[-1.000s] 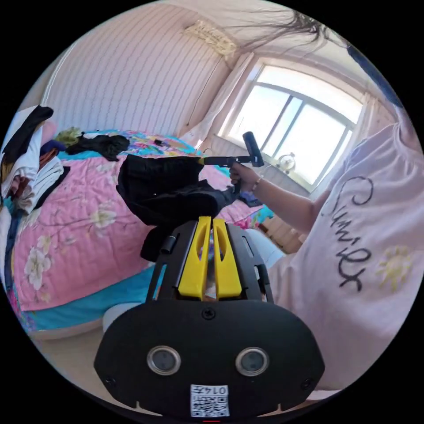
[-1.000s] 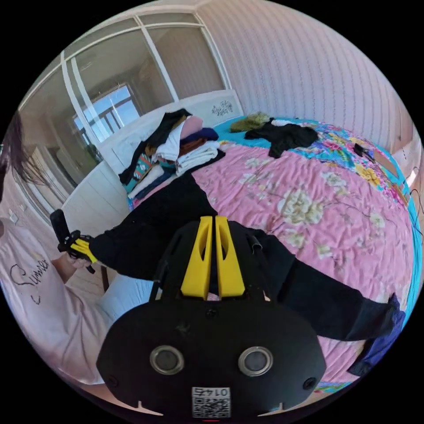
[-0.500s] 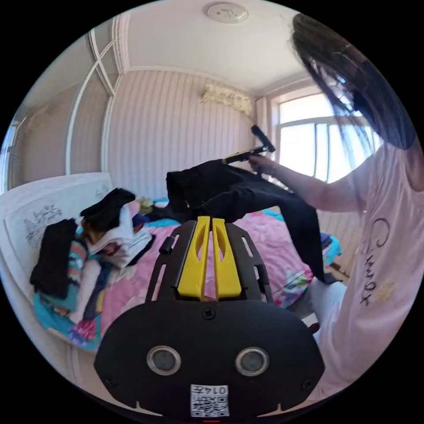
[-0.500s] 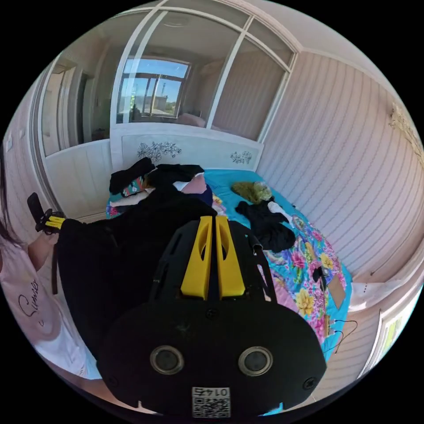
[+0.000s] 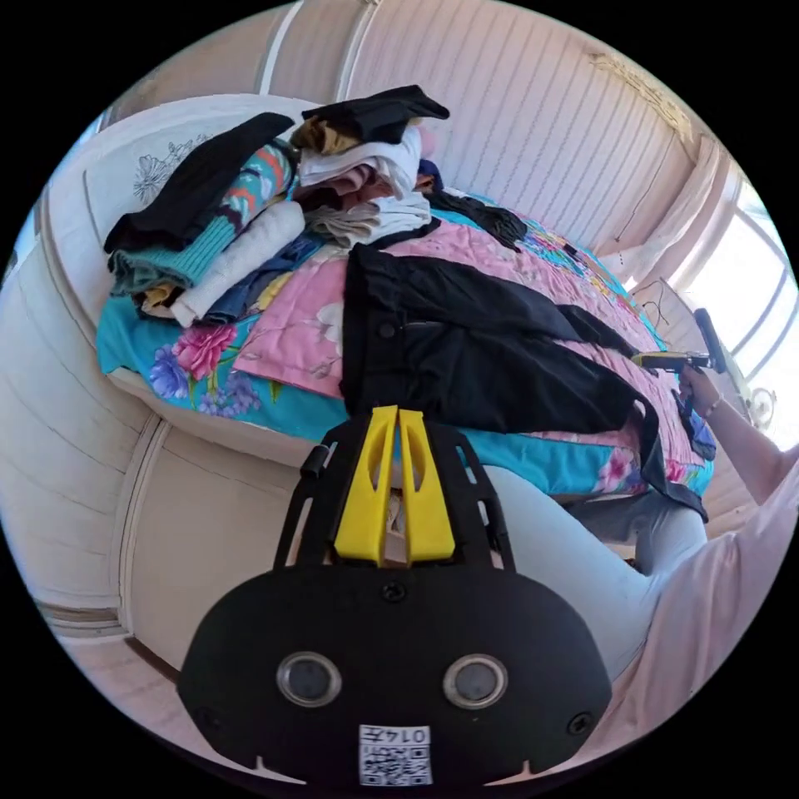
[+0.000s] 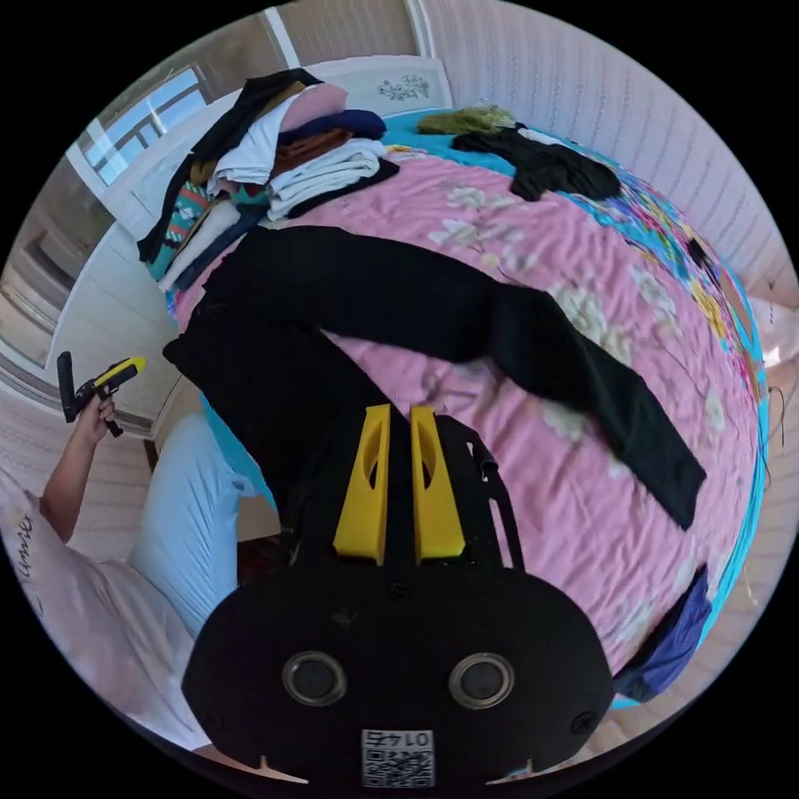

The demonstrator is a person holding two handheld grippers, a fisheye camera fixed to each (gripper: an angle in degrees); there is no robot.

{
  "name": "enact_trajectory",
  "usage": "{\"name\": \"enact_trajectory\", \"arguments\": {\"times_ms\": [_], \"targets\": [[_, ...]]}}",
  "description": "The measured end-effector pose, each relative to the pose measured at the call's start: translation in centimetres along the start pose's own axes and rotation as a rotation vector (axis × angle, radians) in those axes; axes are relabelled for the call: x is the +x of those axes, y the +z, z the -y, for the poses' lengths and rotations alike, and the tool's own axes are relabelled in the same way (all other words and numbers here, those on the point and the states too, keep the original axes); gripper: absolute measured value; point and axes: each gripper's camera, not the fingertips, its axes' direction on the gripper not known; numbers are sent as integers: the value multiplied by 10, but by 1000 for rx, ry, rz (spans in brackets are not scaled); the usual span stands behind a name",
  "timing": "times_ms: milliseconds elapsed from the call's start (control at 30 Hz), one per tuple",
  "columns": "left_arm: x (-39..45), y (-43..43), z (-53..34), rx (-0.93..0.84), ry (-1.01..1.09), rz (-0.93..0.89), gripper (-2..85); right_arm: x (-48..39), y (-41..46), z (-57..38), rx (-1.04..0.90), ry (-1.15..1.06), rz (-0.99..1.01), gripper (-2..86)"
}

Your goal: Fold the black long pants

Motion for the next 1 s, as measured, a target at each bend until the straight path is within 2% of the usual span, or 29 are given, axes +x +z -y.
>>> {"name": "enact_trajectory", "arguments": {"times_ms": [167,267,467,600,733,900,1000], "targets": [[106,55,30,-79,247,-107,52,63,-29,-177,44,420,-186,79],[180,99,46,-133,369,-162,59,85,-15,-245,-26,590,-164,113],[319,173,59,-289,601,-101,78,91,28,-318,-244,670,-100,178],[381,174,63,-304,647,-135,82,100,21,-372,-159,788,-39,195],[434,191,62,-276,713,-89,84,115,35,-443,3,953,242,167],[491,271,60,-388,742,64,83,116,53,-476,95,960,269,120],[517,291,64,-420,757,91,78,115,55,-482,118,910,252,50]]}}
